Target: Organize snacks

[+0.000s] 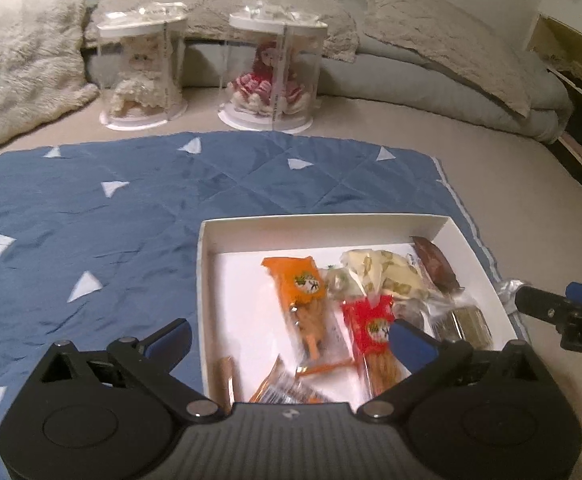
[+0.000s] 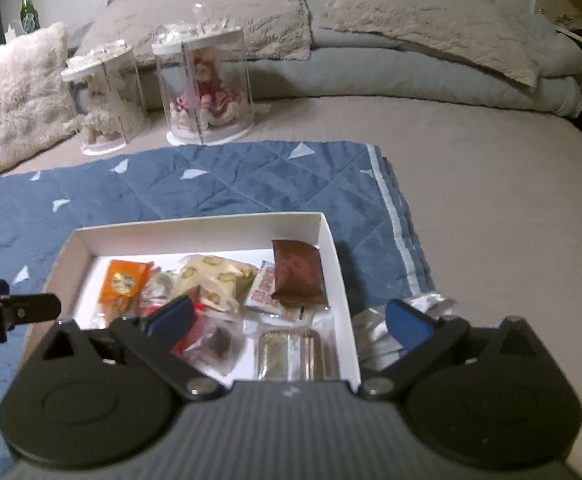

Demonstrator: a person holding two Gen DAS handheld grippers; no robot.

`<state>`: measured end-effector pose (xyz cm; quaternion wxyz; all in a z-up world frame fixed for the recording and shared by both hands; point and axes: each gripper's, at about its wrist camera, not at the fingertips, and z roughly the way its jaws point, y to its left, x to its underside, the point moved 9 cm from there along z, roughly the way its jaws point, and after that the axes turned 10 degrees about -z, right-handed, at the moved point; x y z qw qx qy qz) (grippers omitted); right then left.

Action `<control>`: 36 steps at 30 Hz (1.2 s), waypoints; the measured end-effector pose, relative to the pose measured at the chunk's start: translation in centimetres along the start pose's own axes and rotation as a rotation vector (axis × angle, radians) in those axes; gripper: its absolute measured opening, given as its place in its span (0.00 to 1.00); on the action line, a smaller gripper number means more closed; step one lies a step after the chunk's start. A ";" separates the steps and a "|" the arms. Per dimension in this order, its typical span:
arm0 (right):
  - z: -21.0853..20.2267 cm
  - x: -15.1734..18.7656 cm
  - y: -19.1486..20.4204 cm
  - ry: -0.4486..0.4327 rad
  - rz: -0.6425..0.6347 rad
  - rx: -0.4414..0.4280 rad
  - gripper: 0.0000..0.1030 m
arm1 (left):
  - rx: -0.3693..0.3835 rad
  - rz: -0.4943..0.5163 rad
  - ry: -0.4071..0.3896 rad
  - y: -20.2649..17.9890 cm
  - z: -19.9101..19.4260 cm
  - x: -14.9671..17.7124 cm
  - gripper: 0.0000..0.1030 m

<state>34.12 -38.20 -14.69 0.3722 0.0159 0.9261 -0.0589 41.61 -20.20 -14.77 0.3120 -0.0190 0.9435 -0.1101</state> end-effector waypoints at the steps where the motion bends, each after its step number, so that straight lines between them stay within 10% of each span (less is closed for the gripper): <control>1: -0.7 0.1 0.2 0.001 0.007 -0.007 1.00 | -0.002 0.005 -0.005 0.0 -0.9 0.1 1.00; 36: -27.9 9.0 10.5 -0.247 -0.092 0.077 1.00 | 0.044 0.155 -0.301 2.5 -25.6 11.1 1.00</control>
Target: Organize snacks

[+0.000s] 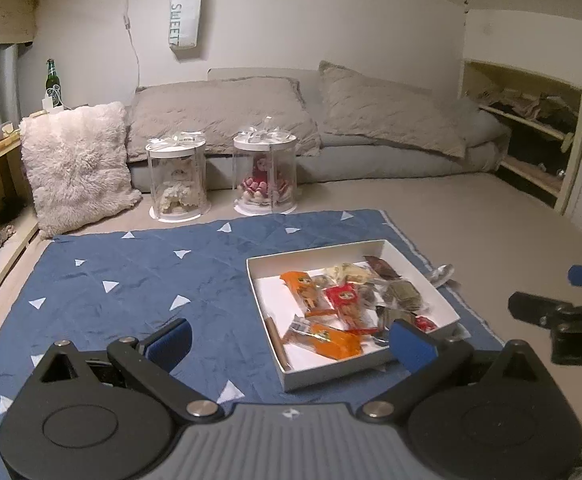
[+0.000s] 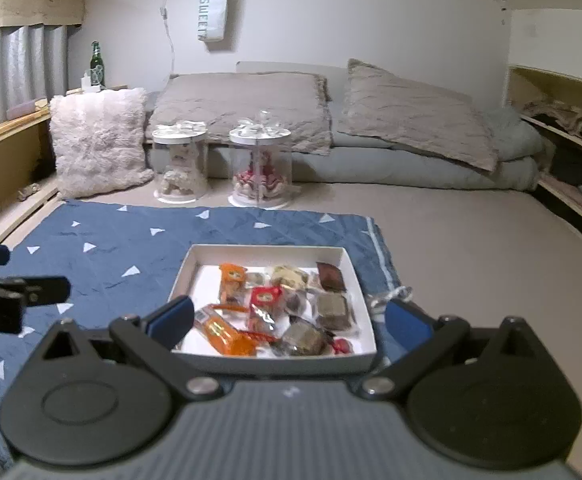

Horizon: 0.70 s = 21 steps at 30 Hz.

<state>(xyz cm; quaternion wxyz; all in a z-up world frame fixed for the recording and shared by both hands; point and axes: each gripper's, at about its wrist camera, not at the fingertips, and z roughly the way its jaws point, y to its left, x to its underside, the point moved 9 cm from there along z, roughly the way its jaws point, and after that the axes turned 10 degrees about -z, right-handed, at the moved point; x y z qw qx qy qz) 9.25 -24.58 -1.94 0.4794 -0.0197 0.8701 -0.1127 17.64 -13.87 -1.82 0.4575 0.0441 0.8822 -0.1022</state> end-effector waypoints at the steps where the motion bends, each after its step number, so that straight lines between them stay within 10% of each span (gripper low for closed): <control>1: -0.4 0.5 0.1 -0.001 0.003 0.000 1.00 | 0.003 0.001 -0.003 0.0 -0.5 0.4 1.00; 21: -3.9 5.9 1.4 -0.026 0.018 -0.006 1.00 | -0.069 0.021 -0.054 2.8 -4.1 6.4 1.00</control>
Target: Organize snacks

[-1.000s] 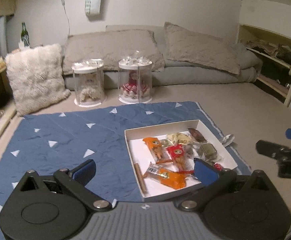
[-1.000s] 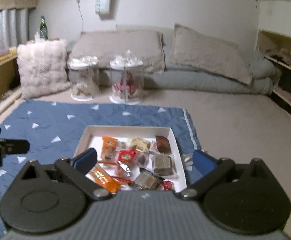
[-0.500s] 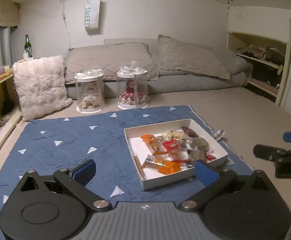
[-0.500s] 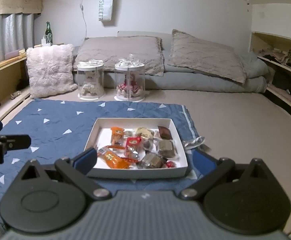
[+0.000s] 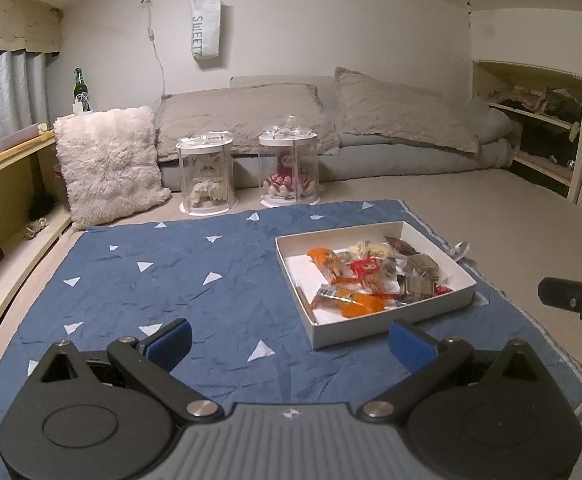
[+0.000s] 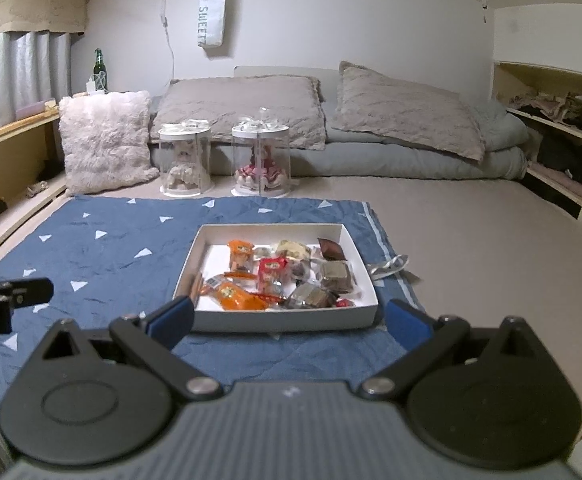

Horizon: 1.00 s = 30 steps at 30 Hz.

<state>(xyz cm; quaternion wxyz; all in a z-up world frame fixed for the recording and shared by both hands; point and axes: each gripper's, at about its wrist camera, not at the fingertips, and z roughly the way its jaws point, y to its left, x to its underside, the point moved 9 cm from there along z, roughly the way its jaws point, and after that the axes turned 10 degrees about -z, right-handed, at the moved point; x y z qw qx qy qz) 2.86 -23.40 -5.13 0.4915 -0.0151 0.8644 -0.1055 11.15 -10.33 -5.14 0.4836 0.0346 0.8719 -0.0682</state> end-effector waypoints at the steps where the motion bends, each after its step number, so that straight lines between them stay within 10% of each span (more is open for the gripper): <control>1: -0.1 0.2 0.0 -0.002 0.000 0.002 1.00 | 0.000 0.000 0.000 0.1 -0.1 0.2 1.00; 30: -0.6 1.3 0.7 -0.034 -0.025 -0.003 1.00 | 0.007 -0.013 -0.004 1.1 -0.2 0.9 1.00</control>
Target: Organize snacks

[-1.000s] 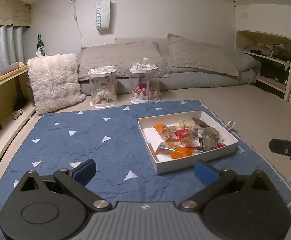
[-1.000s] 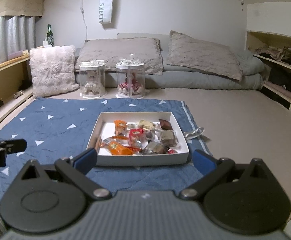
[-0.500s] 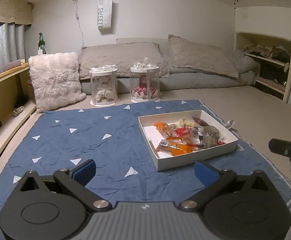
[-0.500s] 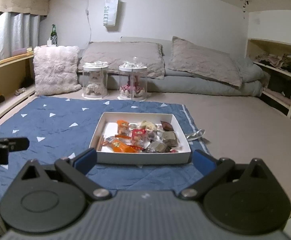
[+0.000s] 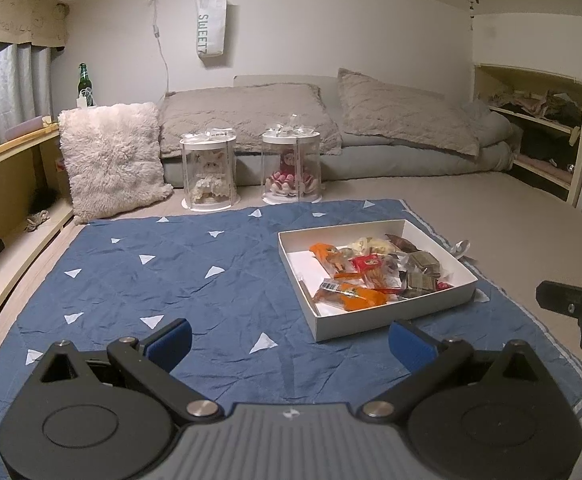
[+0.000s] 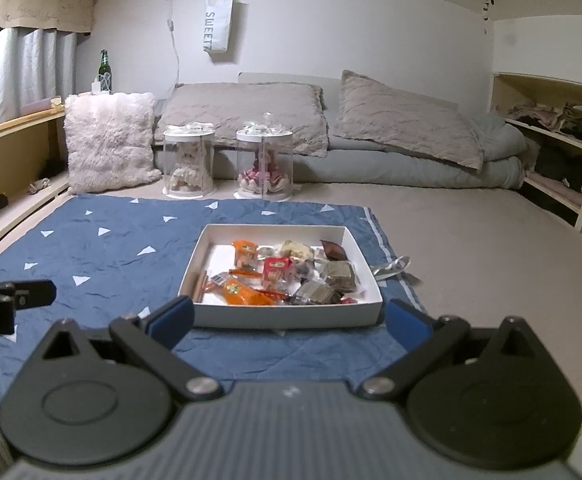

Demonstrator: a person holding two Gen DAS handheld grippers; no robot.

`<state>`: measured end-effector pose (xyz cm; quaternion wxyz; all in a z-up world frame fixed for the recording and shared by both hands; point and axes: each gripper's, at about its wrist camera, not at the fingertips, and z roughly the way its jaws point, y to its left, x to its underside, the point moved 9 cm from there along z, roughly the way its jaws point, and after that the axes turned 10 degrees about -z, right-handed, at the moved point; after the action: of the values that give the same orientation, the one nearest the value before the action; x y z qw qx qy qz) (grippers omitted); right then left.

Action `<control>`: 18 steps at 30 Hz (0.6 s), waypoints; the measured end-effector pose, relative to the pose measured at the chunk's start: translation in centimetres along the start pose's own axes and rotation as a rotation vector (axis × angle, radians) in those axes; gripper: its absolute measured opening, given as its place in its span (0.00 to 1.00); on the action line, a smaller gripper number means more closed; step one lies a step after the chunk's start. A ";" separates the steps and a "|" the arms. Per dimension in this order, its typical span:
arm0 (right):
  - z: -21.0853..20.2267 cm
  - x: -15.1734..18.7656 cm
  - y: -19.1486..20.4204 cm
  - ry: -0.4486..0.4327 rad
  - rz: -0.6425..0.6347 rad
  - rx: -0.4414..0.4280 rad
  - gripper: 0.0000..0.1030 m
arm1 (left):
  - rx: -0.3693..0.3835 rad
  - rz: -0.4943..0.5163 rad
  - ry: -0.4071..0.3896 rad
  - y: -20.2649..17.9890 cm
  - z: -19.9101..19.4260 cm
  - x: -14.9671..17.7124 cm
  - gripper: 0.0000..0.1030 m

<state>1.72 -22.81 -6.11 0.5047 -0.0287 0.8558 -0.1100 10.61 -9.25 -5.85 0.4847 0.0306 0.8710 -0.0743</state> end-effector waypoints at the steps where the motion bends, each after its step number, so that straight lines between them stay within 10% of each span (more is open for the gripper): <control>1: 0.0 0.0 0.0 0.000 -0.002 -0.001 1.00 | 0.000 -0.001 0.000 0.0 0.0 0.0 1.00; 18: 0.2 0.1 -0.1 0.002 -0.004 -0.006 1.00 | 0.000 -0.004 -0.003 -0.3 0.0 -0.1 1.00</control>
<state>1.82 -22.99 -6.26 0.5034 -0.0315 0.8566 -0.1085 10.63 -9.54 -5.71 0.4860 0.0289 0.8702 -0.0753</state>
